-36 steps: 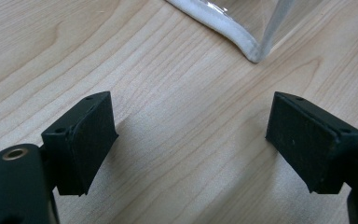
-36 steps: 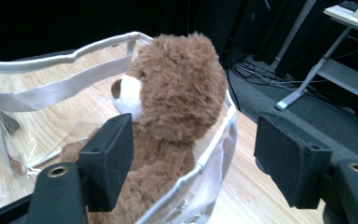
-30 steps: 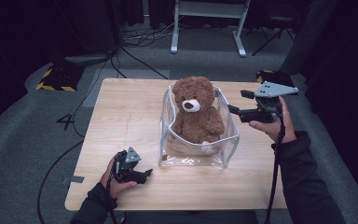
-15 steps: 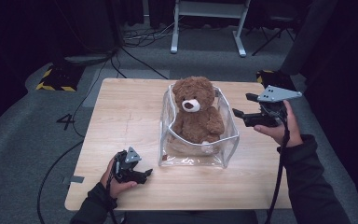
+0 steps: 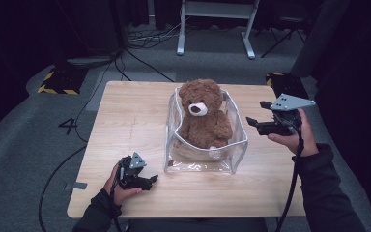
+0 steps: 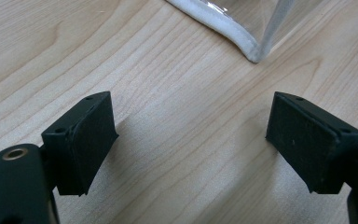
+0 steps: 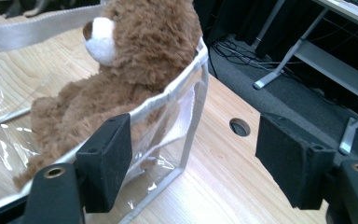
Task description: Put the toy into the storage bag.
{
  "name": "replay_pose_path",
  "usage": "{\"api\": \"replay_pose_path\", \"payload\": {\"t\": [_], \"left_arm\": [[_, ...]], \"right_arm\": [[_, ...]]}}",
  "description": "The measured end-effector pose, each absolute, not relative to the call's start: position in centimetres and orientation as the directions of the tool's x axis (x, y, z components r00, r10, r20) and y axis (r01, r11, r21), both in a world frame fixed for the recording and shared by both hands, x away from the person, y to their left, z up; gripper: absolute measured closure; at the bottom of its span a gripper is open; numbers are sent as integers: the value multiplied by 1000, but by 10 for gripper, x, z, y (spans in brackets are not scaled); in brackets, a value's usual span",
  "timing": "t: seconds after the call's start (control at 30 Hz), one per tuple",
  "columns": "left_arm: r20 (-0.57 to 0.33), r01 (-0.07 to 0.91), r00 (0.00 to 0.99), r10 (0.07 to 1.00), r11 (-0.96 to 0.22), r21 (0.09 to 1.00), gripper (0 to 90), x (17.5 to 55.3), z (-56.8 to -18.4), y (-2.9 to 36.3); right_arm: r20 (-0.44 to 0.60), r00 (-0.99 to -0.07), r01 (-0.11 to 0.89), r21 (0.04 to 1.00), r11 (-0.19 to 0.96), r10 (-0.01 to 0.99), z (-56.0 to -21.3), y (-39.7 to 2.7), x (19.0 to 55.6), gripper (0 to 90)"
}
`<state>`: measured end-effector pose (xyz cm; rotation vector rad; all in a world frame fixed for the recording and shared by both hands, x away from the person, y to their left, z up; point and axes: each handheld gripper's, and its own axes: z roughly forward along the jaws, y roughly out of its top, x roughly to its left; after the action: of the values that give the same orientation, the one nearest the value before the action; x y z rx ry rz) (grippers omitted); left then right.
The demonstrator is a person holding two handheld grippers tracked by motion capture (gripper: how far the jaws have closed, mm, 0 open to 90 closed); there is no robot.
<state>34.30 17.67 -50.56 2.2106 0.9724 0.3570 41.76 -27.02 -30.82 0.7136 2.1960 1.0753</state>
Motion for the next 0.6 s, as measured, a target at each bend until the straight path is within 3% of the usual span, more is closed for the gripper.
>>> {"api": "replay_pose_path", "payload": {"t": [0.6], "left_arm": [[-23,542,682,731,-484,686,157,343,-506,177]], "right_arm": [[-280,-668,239,797,555,689,-325,-282,418,273]]}}
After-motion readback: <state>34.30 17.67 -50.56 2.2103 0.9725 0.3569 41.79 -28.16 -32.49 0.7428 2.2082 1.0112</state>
